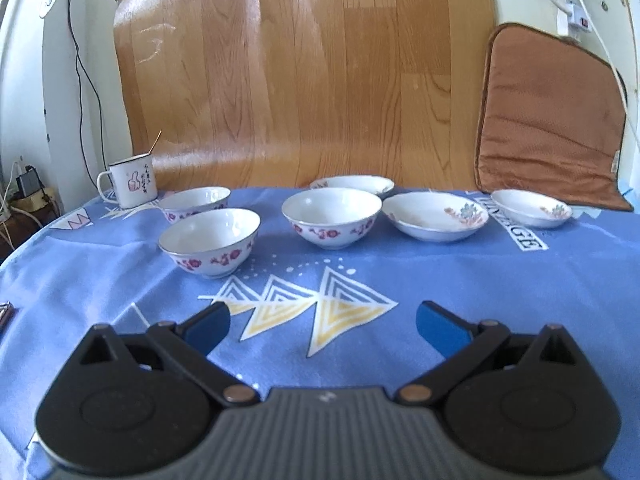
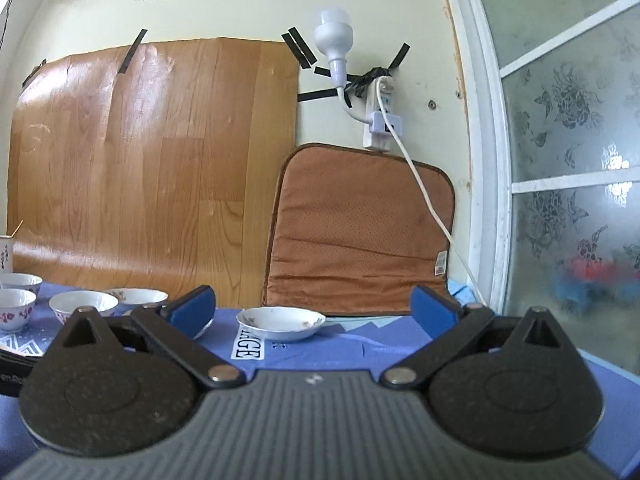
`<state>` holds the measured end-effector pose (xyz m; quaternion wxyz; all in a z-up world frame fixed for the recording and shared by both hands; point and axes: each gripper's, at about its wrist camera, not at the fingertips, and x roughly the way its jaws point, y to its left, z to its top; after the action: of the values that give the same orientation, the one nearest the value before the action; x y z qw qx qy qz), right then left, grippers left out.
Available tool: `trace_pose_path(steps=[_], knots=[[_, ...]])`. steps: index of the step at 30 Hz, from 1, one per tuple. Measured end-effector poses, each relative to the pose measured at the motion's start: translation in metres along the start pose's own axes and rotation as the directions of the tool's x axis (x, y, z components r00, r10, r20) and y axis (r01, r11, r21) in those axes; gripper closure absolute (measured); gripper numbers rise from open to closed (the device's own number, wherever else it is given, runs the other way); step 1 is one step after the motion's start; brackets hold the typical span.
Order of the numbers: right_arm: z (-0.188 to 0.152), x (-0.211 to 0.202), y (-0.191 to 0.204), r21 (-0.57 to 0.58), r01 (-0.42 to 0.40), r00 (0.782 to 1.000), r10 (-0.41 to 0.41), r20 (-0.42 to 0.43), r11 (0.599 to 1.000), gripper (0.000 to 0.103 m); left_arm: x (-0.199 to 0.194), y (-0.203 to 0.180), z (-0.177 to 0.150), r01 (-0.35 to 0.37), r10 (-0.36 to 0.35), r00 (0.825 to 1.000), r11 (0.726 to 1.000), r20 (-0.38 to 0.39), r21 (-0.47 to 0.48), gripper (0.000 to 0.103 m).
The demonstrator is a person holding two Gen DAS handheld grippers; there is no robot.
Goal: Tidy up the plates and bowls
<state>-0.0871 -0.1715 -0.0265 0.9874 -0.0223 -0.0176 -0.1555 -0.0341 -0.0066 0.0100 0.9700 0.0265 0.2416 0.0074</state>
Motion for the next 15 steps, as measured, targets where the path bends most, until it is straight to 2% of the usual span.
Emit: trace_pose_path(steps=[4,8,12,15], knots=[[-0.004,0.003,-0.003,0.034,-0.007,0.999,0.008,-0.038,0.999,0.000,-0.004,0.000,0.000,0.021,-0.021,1.000,1.000,0.022,0.002,0.000],[-0.006,0.004,0.000,0.025,-0.058,0.997,0.060,-0.058,0.998,0.000,-0.005,-0.007,0.002,0.006,-0.007,0.999,0.999,0.038,0.035,0.000],[-0.006,0.009,-0.003,0.051,-0.079,0.993,0.083,-0.089,0.996,0.000,-0.004,-0.009,0.015,0.031,-0.033,0.995,0.999,0.099,0.017,0.000],[-0.002,0.018,-0.003,0.033,-0.090,0.990,0.093,-0.102,0.995,0.000,0.009,-0.012,0.030,0.065,-0.064,0.996,0.998,0.067,-0.005,0.000]])
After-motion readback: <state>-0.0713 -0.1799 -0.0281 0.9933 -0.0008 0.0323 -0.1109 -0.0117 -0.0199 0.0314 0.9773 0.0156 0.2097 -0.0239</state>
